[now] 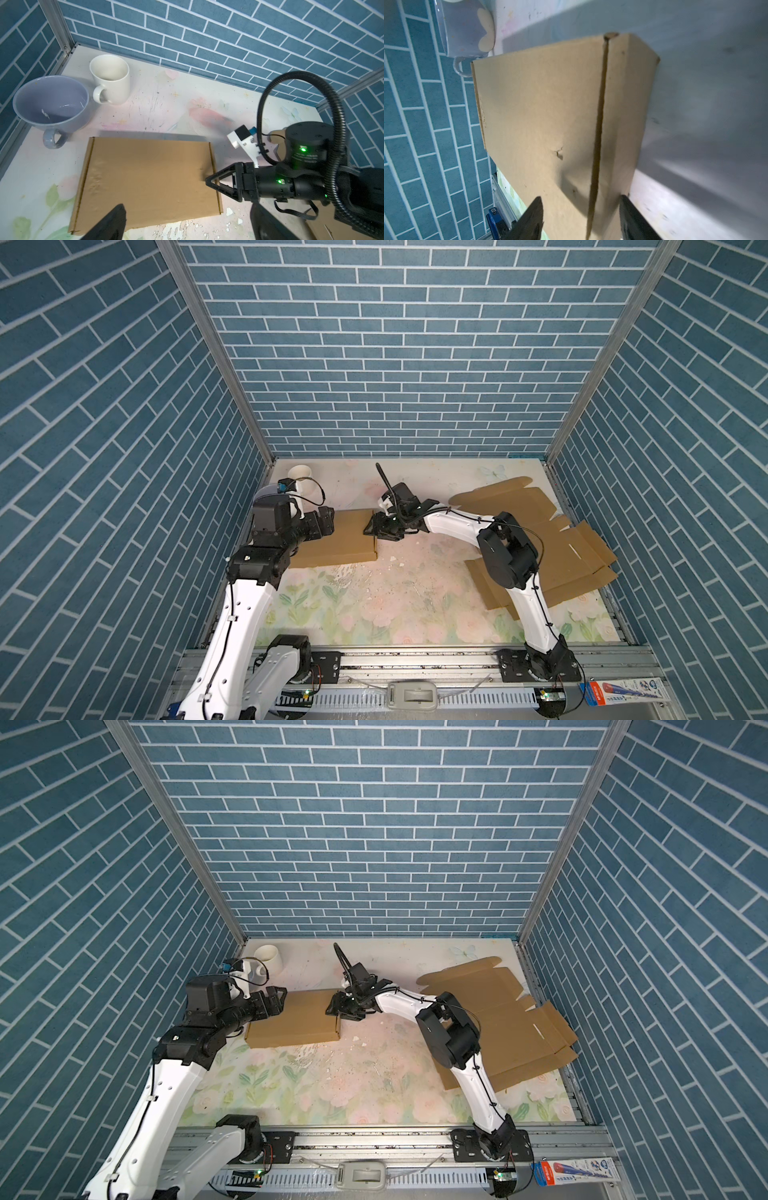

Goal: Fold the paper box
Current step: 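Release the box and lift both grippers away from it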

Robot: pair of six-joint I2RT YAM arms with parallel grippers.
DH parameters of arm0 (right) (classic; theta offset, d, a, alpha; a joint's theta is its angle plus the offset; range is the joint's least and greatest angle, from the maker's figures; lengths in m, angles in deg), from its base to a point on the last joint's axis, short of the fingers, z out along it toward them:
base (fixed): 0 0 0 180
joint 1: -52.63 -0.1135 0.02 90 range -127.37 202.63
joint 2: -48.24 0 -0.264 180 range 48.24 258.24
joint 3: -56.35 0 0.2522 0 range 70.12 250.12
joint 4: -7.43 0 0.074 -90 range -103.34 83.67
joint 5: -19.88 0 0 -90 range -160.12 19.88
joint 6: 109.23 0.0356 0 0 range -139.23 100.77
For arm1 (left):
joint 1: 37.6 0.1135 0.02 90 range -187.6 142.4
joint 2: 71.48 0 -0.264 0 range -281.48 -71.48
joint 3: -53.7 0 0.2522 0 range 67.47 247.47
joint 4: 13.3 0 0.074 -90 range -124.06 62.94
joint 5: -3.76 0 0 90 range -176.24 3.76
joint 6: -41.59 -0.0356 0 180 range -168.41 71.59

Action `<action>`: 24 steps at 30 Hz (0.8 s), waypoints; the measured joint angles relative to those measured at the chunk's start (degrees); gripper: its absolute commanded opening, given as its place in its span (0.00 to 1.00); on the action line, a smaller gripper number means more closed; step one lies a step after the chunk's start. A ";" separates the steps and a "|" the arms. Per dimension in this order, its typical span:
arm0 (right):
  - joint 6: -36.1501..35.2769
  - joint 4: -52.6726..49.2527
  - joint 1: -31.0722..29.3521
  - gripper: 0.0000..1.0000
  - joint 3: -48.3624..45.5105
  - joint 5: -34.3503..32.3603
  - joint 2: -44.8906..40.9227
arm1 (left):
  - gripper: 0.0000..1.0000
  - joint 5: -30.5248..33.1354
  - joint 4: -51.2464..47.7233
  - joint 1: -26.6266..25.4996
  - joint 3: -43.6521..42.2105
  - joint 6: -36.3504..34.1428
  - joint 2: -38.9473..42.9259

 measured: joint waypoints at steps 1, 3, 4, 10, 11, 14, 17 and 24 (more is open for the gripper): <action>0.07 -0.22 -0.52 0.61 0.11 0.70 0.26 | 0.84 -0.11 -0.42 0.02 0.15 -0.50 -0.39; -0.92 -2.21 -0.85 0.64 0.11 1.53 0.09 | 0.79 -0.35 -0.74 0.04 0.26 -1.29 -1.25; -1.99 -3.45 -0.55 0.66 0.07 1.60 -0.39 | 0.77 -0.68 -0.87 0.04 0.31 -1.62 -1.73; -9.73 -13.33 8.28 0.71 -6.54 -2.91 -13.84 | 0.74 -0.07 -1.03 -2.91 2.75 -2.47 -6.91; -11.45 -15.30 10.05 0.71 -7.65 -5.09 -17.03 | 0.74 0.70 -1.05 -4.57 3.17 -2.54 -7.78; -17.70 -21.29 15.58 0.71 -11.04 -17.86 -26.84 | 0.75 4.96 -0.57 -13.20 4.46 -2.82 -12.22; -24.35 -27.30 16.87 0.70 -14.16 -35.12 -32.04 | 0.75 8.11 1.40 -21.22 4.74 -2.34 -17.97; -33.66 -35.34 16.50 0.68 -16.44 -54.18 -23.87 | 0.76 10.60 6.16 -28.39 4.04 0.44 -26.69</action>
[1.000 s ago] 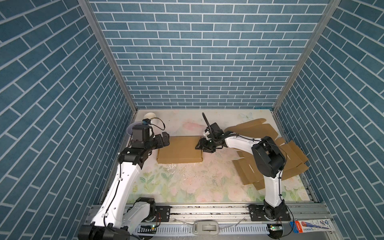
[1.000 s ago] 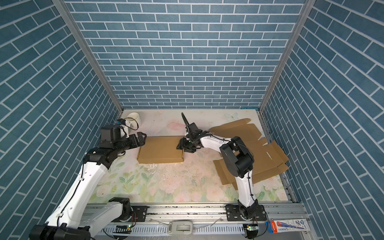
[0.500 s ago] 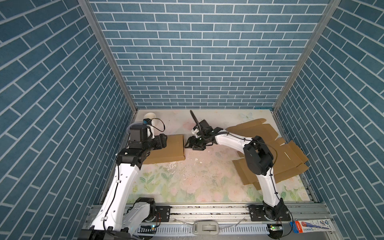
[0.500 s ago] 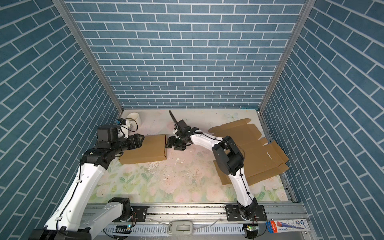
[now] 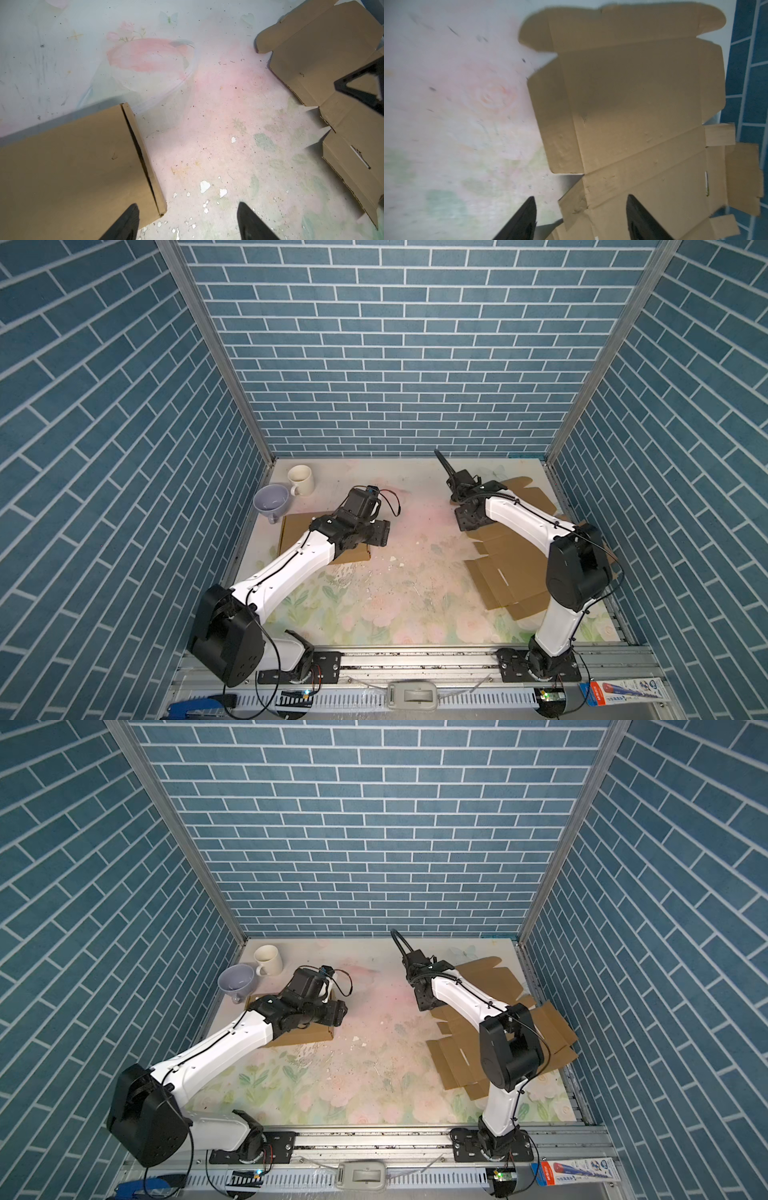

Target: Fold the paper box

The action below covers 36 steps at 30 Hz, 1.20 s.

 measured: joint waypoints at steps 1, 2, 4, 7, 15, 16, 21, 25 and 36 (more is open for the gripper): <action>-0.44 -0.22 -0.02 0.67 0.00 -0.61 1.25 | 0.76 0.02 0.61 -0.02 -0.31 0.39 -0.02; -0.85 -0.20 -0.07 0.67 0.02 -1.18 2.23 | 0.76 0.07 1.03 -0.04 -0.46 0.68 0.02; -1.75 -0.20 -0.15 0.65 0.13 -1.88 4.50 | 0.76 0.09 2.05 -0.04 -0.74 1.27 0.15; -2.60 0.00 -0.24 0.65 0.83 -1.95 7.15 | 0.76 0.09 3.06 -0.04 -1.53 1.55 0.42; -4.46 0.46 -0.61 0.60 6.34 -2.29 12.81 | 0.77 0.07 3.56 -0.04 -3.61 1.88 0.68; -4.76 0.48 -0.74 0.59 7.19 -2.80 13.73 | 0.76 0.04 3.63 -0.04 -3.61 1.92 0.68; -6.69 0.37 -1.99 0.44 9.44 -6.71 18.14 | 0.77 0.07 4.22 -0.04 -3.61 2.10 0.74; -8.33 0.17 -3.65 0.32 10.73 -11.67 20.59 | 0.77 0.33 4.04 -0.04 -3.61 1.86 1.44; -12.90 2.23 -5.81 0.03 10.73 -20.92 22.88 | 0.75 3.10 2.45 1.55 -4.66 1.49 8.52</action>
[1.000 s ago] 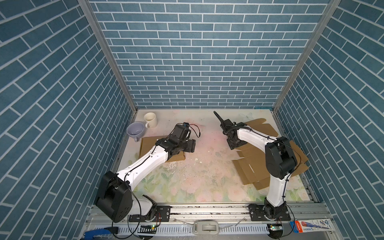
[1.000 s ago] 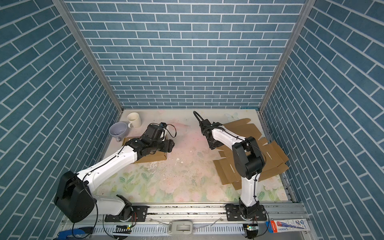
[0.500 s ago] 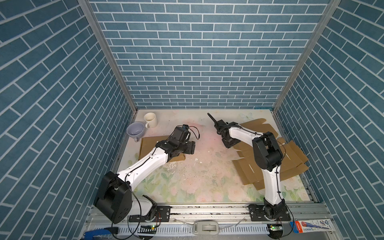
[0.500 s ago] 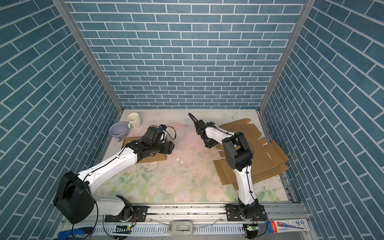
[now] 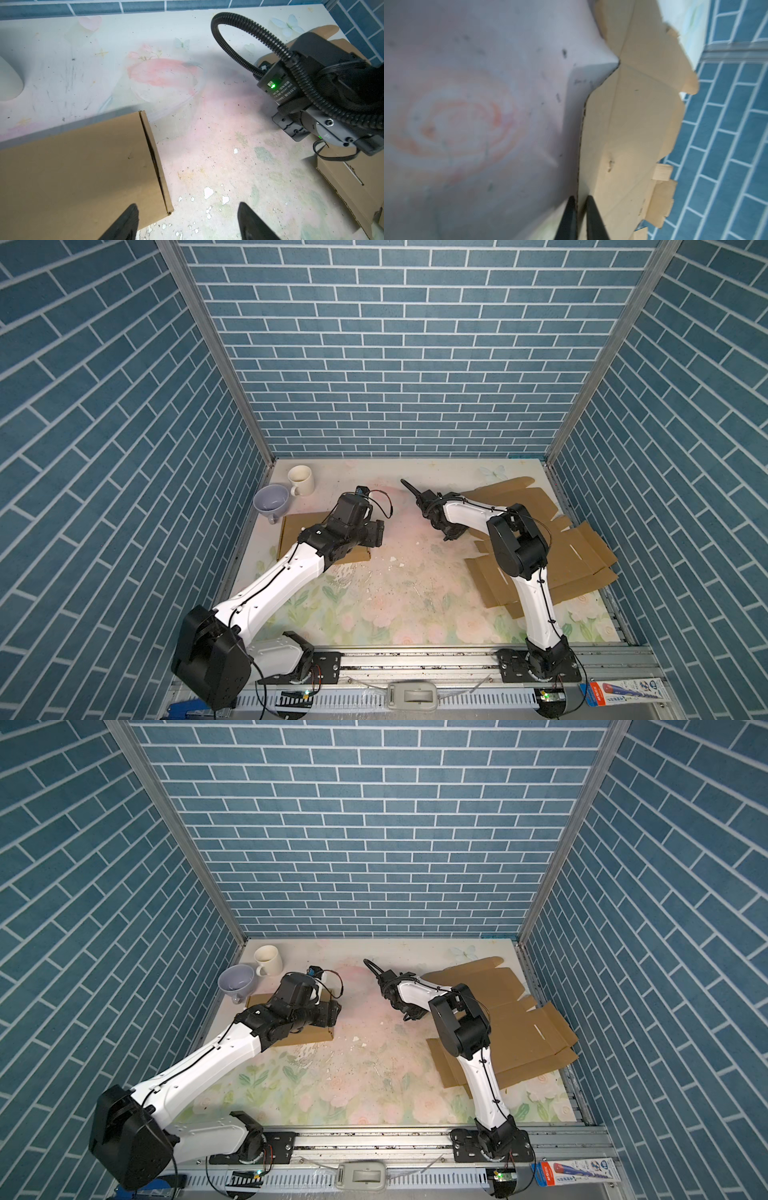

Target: Fold the paper box

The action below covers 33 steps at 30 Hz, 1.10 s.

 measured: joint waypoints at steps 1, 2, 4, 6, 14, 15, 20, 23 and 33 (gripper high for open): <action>-0.57 0.59 -0.28 0.00 -0.07 -0.87 0.00 | 0.74 0.26 -0.33 0.63 -0.17 0.09 1.01; -1.14 1.64 -0.66 0.00 -0.44 -1.44 -0.15 | 0.73 0.50 -0.74 1.33 -0.33 0.20 1.90; -3.02 4.28 -2.08 0.00 -2.27 -2.03 -1.38 | 0.71 1.29 -2.27 3.58 -0.55 0.48 4.37; -5.73 7.37 -4.42 0.00 -5.42 -2.08 -3.80 | 0.70 1.88 -3.96 7.17 -0.57 0.94 7.28; -19.98 18.25 -20.55 0.00 -20.20 2.51 -16.85 | 0.71 2.95 -9.27 18.45 1.42 1.07 15.74; -21.64 19.17 -22.25 0.03 -22.10 3.78 -18.18 | 0.71 2.75 -9.44 18.51 1.86 0.90 15.58; -27.15 18.75 -25.51 0.34 -29.38 13.51 -24.39 | 0.71 1.68 -9.75 18.58 2.16 0.52 14.08; -28.26 17.44 -25.07 0.49 -31.39 19.17 -29.18 | 0.70 0.87 -9.73 18.62 2.19 0.28 12.87; -17.07 16.72 -11.93 0.65 -33.16 36.96 -48.54 | 0.70 -1.09 -4.81 12.02 2.86 -2.08 4.31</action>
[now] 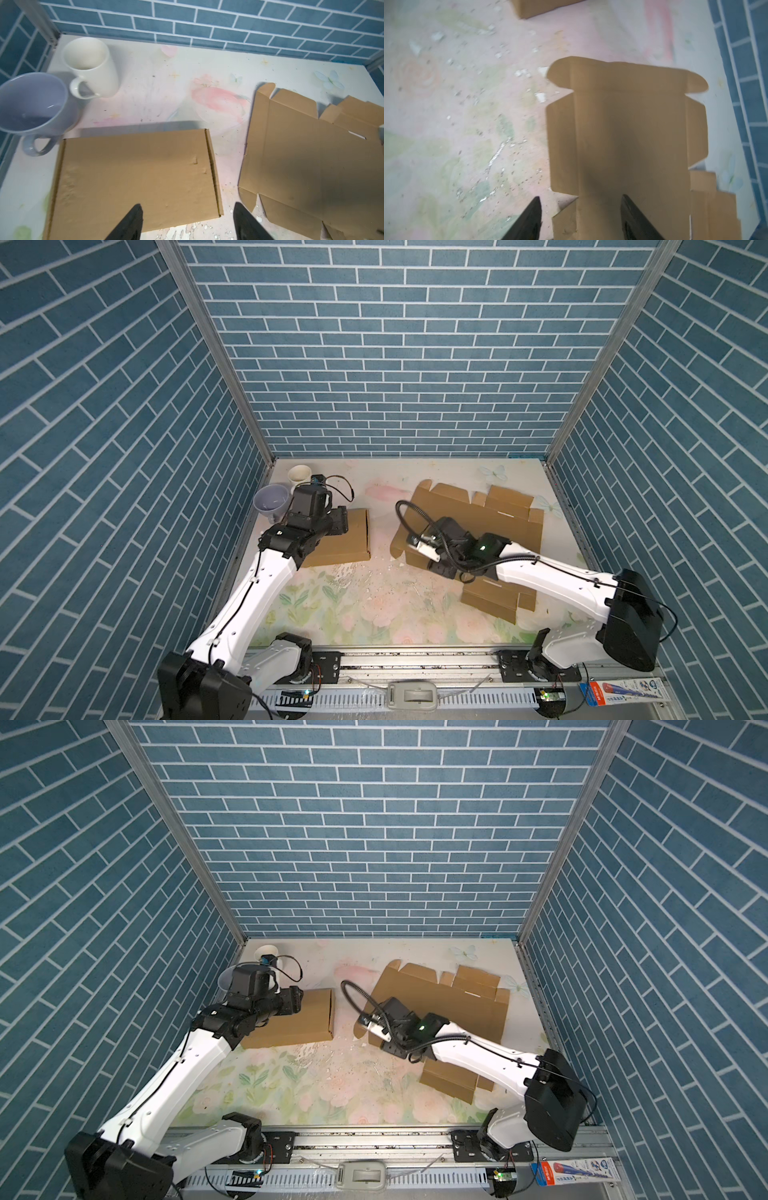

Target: Fold the paper box

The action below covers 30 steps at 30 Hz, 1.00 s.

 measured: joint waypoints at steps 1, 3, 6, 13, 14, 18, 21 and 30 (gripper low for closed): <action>2.56 -0.07 2.54 0.64 0.20 -0.09 -0.09 | 0.70 -0.11 0.96 -1.36 0.11 -0.28 -1.55; 9.92 -0.61 9.35 0.63 0.52 -1.09 0.37 | 0.71 -0.26 3.82 -5.42 0.72 -0.85 -6.27; 20.57 -3.04 19.41 0.61 0.52 -1.46 0.96 | 0.71 -1.51 8.02 -11.85 3.78 -1.70 -15.89; 37.20 -5.95 44.48 0.65 -1.88 1.22 -1.29 | 0.72 -7.39 15.87 -19.76 13.79 -2.27 -37.75; 38.69 -5.60 48.06 0.69 -3.56 2.14 -2.73 | 0.72 -8.04 16.68 -19.96 14.64 -2.27 -39.95; 41.99 -3.37 58.07 0.75 -9.42 7.43 -4.90 | 0.72 -9.55 18.69 -19.74 15.67 -1.86 -45.31; 42.34 -0.74 61.68 0.76 -12.09 11.65 -2.10 | 0.72 -10.29 20.39 -19.56 14.32 -1.01 -46.75; 42.32 7.58 65.57 0.74 -16.17 25.75 5.81 | 0.72 -11.21 29.11 -19.50 5.49 1.90 -44.30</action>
